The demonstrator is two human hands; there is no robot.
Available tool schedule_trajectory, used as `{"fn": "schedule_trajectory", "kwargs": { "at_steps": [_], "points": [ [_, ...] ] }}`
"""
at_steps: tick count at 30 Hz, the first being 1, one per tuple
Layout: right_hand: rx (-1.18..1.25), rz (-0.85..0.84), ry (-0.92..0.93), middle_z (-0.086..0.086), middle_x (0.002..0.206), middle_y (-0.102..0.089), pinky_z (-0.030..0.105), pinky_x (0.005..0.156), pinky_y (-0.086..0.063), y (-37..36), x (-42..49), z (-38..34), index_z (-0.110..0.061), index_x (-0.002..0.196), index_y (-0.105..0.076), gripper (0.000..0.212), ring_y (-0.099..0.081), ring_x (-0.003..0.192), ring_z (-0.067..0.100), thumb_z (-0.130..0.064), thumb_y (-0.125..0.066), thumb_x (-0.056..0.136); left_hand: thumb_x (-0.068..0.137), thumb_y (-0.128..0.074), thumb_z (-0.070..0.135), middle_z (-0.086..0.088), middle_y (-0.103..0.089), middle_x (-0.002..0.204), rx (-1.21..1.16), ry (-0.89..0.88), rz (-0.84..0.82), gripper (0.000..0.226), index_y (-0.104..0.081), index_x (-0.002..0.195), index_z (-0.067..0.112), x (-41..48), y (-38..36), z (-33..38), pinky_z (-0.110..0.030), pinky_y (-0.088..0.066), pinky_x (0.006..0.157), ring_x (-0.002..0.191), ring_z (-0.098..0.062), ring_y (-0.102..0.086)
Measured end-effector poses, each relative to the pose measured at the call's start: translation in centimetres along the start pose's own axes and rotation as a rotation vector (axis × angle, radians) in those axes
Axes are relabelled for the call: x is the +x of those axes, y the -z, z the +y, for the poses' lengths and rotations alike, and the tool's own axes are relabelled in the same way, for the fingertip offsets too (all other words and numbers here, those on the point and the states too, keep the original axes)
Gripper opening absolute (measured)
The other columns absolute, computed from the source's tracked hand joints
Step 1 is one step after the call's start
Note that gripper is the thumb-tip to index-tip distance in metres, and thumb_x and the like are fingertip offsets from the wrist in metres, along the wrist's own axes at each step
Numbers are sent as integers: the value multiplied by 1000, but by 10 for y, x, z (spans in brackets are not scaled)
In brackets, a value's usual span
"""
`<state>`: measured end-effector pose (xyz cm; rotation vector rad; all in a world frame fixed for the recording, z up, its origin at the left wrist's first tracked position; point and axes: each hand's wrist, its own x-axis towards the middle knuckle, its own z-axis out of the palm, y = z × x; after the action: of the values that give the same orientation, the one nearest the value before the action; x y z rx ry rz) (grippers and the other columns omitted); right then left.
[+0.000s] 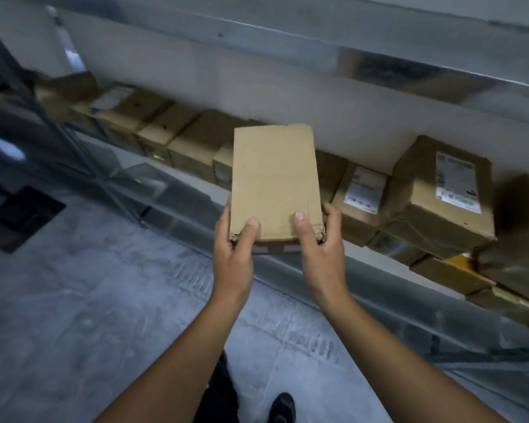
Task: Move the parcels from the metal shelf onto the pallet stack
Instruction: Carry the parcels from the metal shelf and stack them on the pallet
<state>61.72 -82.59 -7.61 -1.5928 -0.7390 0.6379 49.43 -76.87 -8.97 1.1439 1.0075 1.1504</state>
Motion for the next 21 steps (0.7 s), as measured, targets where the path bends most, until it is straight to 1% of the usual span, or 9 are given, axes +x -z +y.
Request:
{"fn": "schedule_trajectory", "kwargs": {
  "at_steps": [2,4,6,9,13,15,17,18,21],
  "points": [
    [8,-60,18,-10,138,-60,26,95,-51,-24,-3,-4,-38,141,-47,66,-60,122,2,-72,-57,86,88,-68,49,2,-60,146,-28,-2,45,63,-52,147,35,1,26,9,-46,-49,112,133,-16,-59],
    [0,-133,17,-8,140,-59,34,100,-53,-50,-8,-8,-35,146,-47,65,-60,124,8,-67,-56,90,90,-69,46,3,-61,144,-42,6,72,59,-52,146,37,1,54,16,-49,-50,111,132,-16,-60],
    [-13,-196,21,-7,138,-60,37,100,-54,-78,-13,-16,-38,143,-48,63,-60,123,9,-69,-54,89,91,-68,47,5,-60,145,-48,33,112,61,-49,148,38,3,84,23,-53,-49,110,132,-16,-60],
    [-16,-282,36,-11,133,-62,29,94,-52,-122,-16,-26,-42,136,-51,57,-61,118,2,-69,-54,86,90,-66,55,8,-61,144,-72,63,152,63,-49,148,38,16,131,30,-54,-49,110,131,-14,-60],
    [-33,-412,42,-14,127,-66,9,80,-48,-195,-16,-40,-34,136,-55,51,-62,110,-7,-58,-57,91,94,-60,55,16,-62,139,-123,65,189,56,-49,148,42,42,203,37,-49,-52,108,127,-7,-62],
    [-29,-489,25,-20,116,-69,7,75,-47,-236,-15,-50,-34,130,-59,44,-64,101,-11,-54,-59,90,93,-61,55,20,-59,140,-135,63,226,62,-44,151,44,56,247,43,-44,-52,107,124,1,-61],
    [-40,-579,12,-25,106,-72,9,73,-48,-279,-13,-62,-34,125,-62,39,-66,96,-11,-51,-60,90,90,-62,58,24,-54,141,-124,62,276,71,-37,155,46,70,295,52,-40,-50,107,120,10,-59],
    [-42,-624,9,-27,104,-73,12,76,-50,-301,-12,-68,-32,124,-64,38,-67,95,-9,-49,-60,90,88,-62,61,24,-52,142,-116,61,305,74,-35,155,47,77,321,57,-39,-49,107,119,11,-58],
    [-61,-763,3,-18,103,-74,28,82,-53,-361,-11,-84,-31,119,-69,33,-67,97,1,-46,-62,90,81,-66,71,27,-49,144,-128,66,412,79,-32,150,56,92,394,72,-41,-47,103,124,4,-55]
  ]
}}
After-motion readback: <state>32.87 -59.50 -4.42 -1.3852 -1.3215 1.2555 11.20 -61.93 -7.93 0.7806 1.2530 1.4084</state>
